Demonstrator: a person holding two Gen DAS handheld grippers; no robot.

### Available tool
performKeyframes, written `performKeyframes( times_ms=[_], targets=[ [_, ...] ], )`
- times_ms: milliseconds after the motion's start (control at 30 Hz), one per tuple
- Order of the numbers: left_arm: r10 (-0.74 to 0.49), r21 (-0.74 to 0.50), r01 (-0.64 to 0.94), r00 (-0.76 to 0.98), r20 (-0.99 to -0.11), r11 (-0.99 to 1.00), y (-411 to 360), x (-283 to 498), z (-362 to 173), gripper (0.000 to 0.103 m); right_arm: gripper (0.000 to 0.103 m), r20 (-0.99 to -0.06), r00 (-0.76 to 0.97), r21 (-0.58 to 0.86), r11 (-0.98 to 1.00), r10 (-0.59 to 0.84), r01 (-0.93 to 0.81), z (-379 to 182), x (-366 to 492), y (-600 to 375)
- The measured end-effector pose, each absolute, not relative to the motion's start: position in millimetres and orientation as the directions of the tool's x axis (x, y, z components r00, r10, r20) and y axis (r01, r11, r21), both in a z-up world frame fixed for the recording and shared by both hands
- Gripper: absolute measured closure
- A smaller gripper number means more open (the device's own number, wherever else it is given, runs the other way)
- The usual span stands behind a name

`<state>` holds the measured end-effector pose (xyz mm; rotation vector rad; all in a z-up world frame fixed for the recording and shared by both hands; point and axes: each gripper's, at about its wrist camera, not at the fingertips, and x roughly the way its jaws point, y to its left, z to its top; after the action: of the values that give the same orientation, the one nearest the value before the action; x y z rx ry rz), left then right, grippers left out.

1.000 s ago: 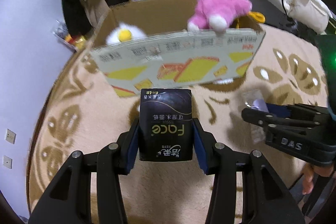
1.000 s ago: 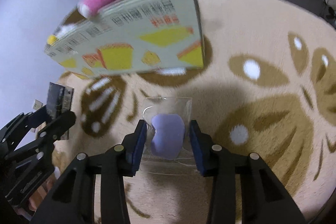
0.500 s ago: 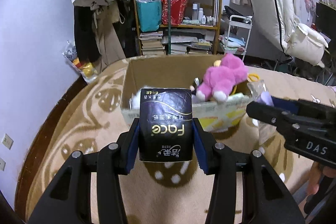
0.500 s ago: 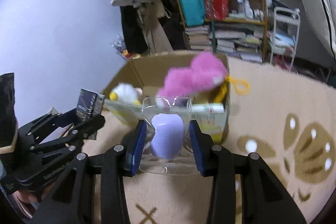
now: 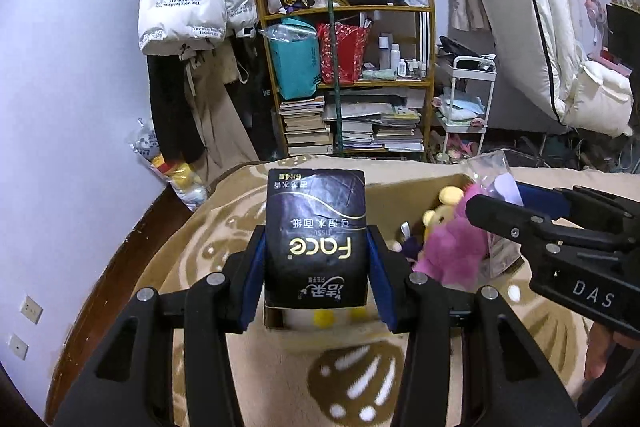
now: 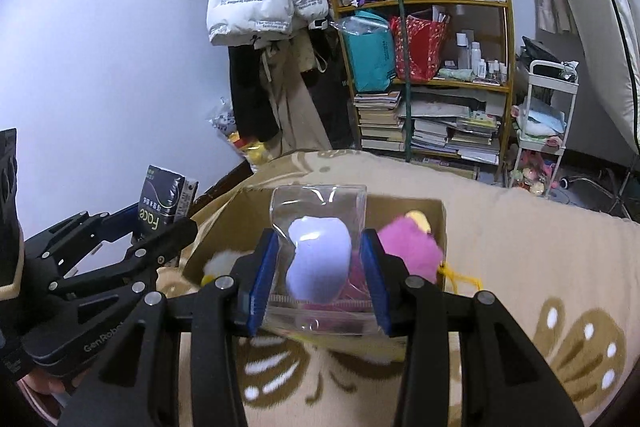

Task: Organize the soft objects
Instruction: 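Carry the tissue pack into the box and open the left gripper while the right carries the sponge bag over, then open the right gripper to drop the sponge bag into the box, then withdraw both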

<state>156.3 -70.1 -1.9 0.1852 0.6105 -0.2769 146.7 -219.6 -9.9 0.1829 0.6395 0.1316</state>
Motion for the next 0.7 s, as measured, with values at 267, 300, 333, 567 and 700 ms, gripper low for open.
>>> performKeyframes(
  times_ms=[267, 300, 333, 567, 700],
  targets=[
    [-0.203, 0.074, 0.31, 0.767, -0.609, 0.948, -69, 193, -19, 0.057, 0.057, -0.592, 0.782, 0.188, 0.977, 0.193, -0.099, -21, 180, -220],
    [-0.195, 0.073, 0.302, 0.763, -0.616, 0.95, -69, 197, -24, 0.057, 0.056, -0.595, 0.779, 0.187, 0.977, 0.197, -0.104, -24, 183, -220],
    [-0.189, 0.074, 0.297, 0.76, -0.621, 0.952, -69, 200, -27, 0.055, 0.055, -0.596, 0.778, 0.19, 0.976, 0.202, -0.107, -27, 185, -220],
    [-0.157, 0.086, 0.271, 0.756, -0.635, 0.959, -65, 211, -42, 0.043, 0.054, -0.598, 0.775, 0.198, 0.975, 0.204, -0.103, -44, 194, -219],
    [-0.163, 0.066, 0.262, 0.758, -0.632, 0.963, -61, 207, -41, 0.028, 0.047, -0.592, 0.776, 0.213, 0.971, 0.218, -0.11, -44, 194, -219]
  ],
)
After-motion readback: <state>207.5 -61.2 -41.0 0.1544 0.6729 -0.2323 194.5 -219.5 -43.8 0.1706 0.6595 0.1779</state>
